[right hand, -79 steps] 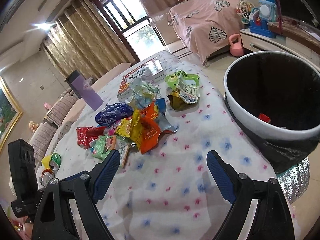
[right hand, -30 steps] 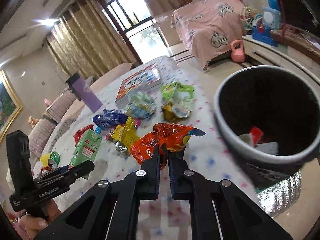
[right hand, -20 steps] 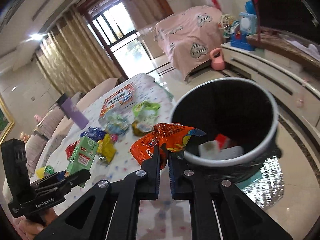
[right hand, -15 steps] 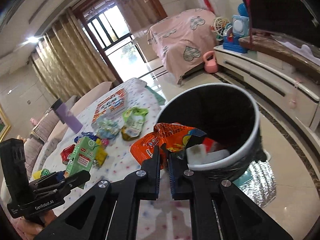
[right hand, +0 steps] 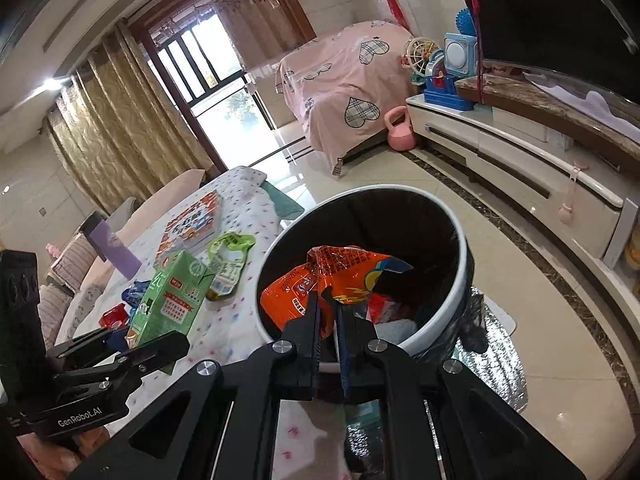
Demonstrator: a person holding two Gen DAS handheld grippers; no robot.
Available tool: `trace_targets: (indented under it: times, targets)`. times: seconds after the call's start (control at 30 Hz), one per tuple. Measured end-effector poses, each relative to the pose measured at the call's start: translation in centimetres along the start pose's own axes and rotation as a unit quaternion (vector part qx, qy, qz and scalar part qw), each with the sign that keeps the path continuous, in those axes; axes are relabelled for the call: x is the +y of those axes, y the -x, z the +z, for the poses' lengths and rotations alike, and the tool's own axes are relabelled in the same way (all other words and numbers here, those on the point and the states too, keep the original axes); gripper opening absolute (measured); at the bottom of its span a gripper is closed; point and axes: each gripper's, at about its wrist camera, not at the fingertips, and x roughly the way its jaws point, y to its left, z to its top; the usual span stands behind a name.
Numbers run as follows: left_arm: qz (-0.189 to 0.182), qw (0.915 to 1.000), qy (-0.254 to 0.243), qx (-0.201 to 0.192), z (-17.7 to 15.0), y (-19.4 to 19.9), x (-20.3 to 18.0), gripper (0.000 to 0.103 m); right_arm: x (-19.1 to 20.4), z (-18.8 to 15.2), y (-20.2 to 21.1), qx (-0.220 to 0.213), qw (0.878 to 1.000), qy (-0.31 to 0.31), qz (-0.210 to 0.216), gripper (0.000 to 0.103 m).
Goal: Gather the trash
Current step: 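Carry green carton and orange wrapper over the bin and release both, then grasp the red snack bag with left tool while right tool grasps the yellow wrapper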
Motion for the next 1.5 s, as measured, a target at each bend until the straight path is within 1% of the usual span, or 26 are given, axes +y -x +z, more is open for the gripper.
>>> trace_targets:
  times: [0.23, 0.47, 0.7, 0.77, 0.8, 0.83, 0.87, 0.93, 1.03, 1.1, 1.17, 1.23, 1.3, 1.33, 1.37, 1.4, 1.43, 1.5]
  targets:
    - [0.0, 0.9997, -0.02, 0.013, 1.7, -2.4, -1.3, 0.048, -1.4, 1.2, -0.8, 0.007, 1.0, 0.002, -0.014, 0.007]
    - [0.001, 0.9993, -0.022, 0.029, 2.3, -4.4, -1.5, 0.048, -2.2, 2.1, -2.2, 0.025, 0.999, 0.013, -0.028, 0.007]
    - [0.003, 0.9988, -0.025, 0.042, 2.8, -6.0, -1.8, 0.048, -2.7, 2.6, -3.5, 0.043, 0.998, 0.019, -0.033, 0.008]
    - [0.003, 0.9985, -0.026, 0.048, 2.9, -6.4, -1.9, 0.049, -2.8, 2.7, -3.8, 0.046, 0.998, 0.022, -0.036, 0.009]
    - [0.004, 0.9984, -0.026, 0.051, 2.9, -6.6, -1.9, 0.049, -2.8, 2.8, -3.9, 0.046, 0.998, 0.023, -0.036, 0.012]
    - [0.005, 0.9983, -0.026, 0.052, 2.9, -6.6, -1.9, 0.049, -2.9, 2.8, -4.0, 0.047, 0.998, 0.024, -0.037, 0.012]
    - [0.003, 0.9983, -0.026, 0.052, 2.9, -6.6, -1.9, 0.05, -3.0, 2.9, -4.1, 0.047, 0.998, 0.025, -0.037, 0.012]
    - [0.003, 0.9984, -0.025, 0.05, 2.8, -6.4, -1.9, 0.064, -3.2, 2.9, -4.2, 0.049, 0.998, 0.022, -0.038, 0.014]
    - [0.003, 0.9989, -0.022, 0.04, 2.6, -5.6, -1.6, 0.065, -3.4, 3.0, -4.1, 0.046, 0.998, 0.015, -0.035, 0.025]
    - [0.001, 0.9993, -0.017, 0.033, 2.4, -4.8, -1.3, 0.065, -3.5, 2.9, -3.9, 0.042, 0.998, 0.012, -0.034, 0.037]
    - [-0.001, 0.9996, -0.011, 0.025, 2.1, -4.0, -0.8, 0.066, -3.5, 2.9, -3.5, 0.036, 0.999, 0.006, -0.031, 0.043]
    - [-0.001, 0.9999, 0.001, 0.016, 1.4, -2.8, 0.0, 0.068, -3.2, 2.7, -2.9, 0.029, 0.999, 0.0, -0.027, 0.045]
    - [0.004, 0.9999, 0.014, 0.006, 0.5, -1.6, 0.9, 0.07, -2.9, 2.6, -2.3, 0.019, 1.0, -0.005, -0.021, 0.058]
    - [0.006, 0.9998, 0.02, 0.003, 0.1, -1.1, 1.3, 0.071, -2.6, 2.3, -1.9, 0.012, 1.0, -0.009, -0.016, 0.062]
    - [0.007, 0.9996, 0.026, 0.0, -0.4, -0.6, 1.8, 0.071, -2.4, 2.1, -1.7, 0.007, 1.0, -0.011, -0.013, 0.074]
    - [0.011, 0.9994, 0.033, -0.003, -1.0, -0.1, 2.2, 0.071, -2.0, 1.9, -1.3, 0.001, 1.0, -0.014, -0.007, 0.083]
    - [0.016, 0.999, 0.042, -0.006, -1.7, 0.6, 3.0, 0.071, -1.5, 1.5, -1.1, -0.005, 1.0, -0.017, 0.0, 0.086]
    - [0.022, 0.9982, 0.055, -0.009, -2.8, 1.5, 4.2, 0.072, -0.5, 0.7, -0.7, -0.009, 1.0, -0.02, 0.011, 0.087]
